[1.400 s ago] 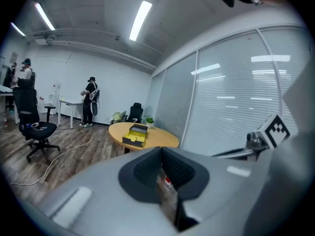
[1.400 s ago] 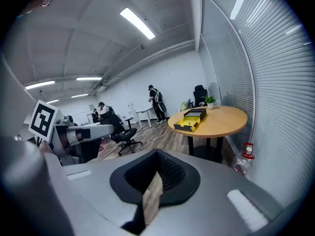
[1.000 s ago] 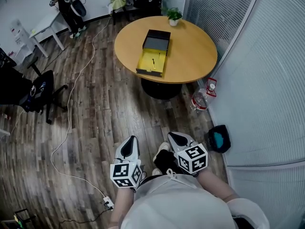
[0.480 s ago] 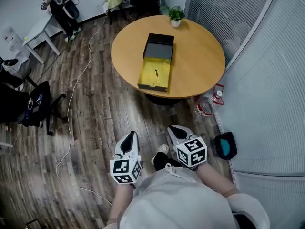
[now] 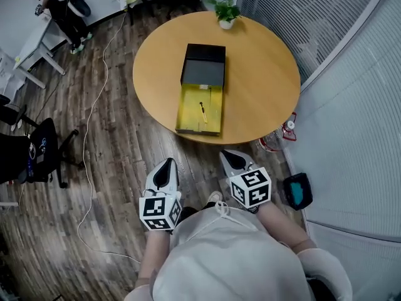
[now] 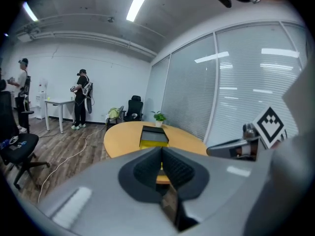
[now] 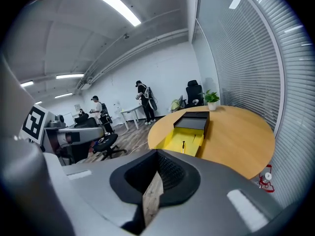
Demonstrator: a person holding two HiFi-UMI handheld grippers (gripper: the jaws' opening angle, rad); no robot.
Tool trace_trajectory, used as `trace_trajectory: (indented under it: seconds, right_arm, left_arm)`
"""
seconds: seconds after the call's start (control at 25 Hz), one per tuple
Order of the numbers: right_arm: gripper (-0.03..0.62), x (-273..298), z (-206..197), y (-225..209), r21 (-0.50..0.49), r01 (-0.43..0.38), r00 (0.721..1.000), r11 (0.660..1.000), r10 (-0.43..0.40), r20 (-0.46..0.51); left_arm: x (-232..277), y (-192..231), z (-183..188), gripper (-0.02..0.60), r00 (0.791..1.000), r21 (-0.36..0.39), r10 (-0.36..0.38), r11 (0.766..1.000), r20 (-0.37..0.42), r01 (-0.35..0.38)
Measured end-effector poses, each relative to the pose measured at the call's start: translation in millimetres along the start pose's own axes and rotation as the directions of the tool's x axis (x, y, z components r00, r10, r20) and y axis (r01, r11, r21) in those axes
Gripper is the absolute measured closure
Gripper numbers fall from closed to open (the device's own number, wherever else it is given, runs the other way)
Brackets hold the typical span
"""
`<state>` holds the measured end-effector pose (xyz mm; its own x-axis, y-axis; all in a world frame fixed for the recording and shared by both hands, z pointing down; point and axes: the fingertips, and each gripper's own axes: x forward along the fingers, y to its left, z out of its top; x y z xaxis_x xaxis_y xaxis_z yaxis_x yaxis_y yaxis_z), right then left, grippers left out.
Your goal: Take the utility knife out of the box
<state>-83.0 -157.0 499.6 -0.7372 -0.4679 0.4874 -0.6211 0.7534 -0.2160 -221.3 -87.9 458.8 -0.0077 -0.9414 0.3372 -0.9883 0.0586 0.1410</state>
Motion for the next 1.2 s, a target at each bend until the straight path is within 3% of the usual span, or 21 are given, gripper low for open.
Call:
trace_trajectory:
  seconds: [0.4, 0.72, 1.0, 1.2]
  right_arm:
    - [0.594, 76, 24, -32, 0.060, 0.080, 0.995, 0.995, -0.076, -0.062]
    - [0.594, 162, 48, -61, 0.109, 0.166, 0.977, 0.980, -0.148, -0.156]
    - [0.594, 233, 33, -80, 0.140, 0.212, 0.932, 0.967, -0.158, -0.325]
    - [0.582, 269, 13, -102, 0.092, 0.278, 0.873, 0.956, -0.211, -0.440]
  left_arm:
    - [90, 36, 21, 0.575, 0.993, 0.022, -0.092, 0.995, -0.079, 0.094]
    - [195, 91, 52, 0.575, 0.970, 0.057, -0.203, 0.976, -0.136, 0.212]
    - [261, 127, 50, 0.575, 0.936, 0.031, -0.301, 0.950, -0.182, 0.312]
    - [290, 140, 35, 0.575, 0.908, 0.027, -0.355, 0.929, -0.225, 0.370]
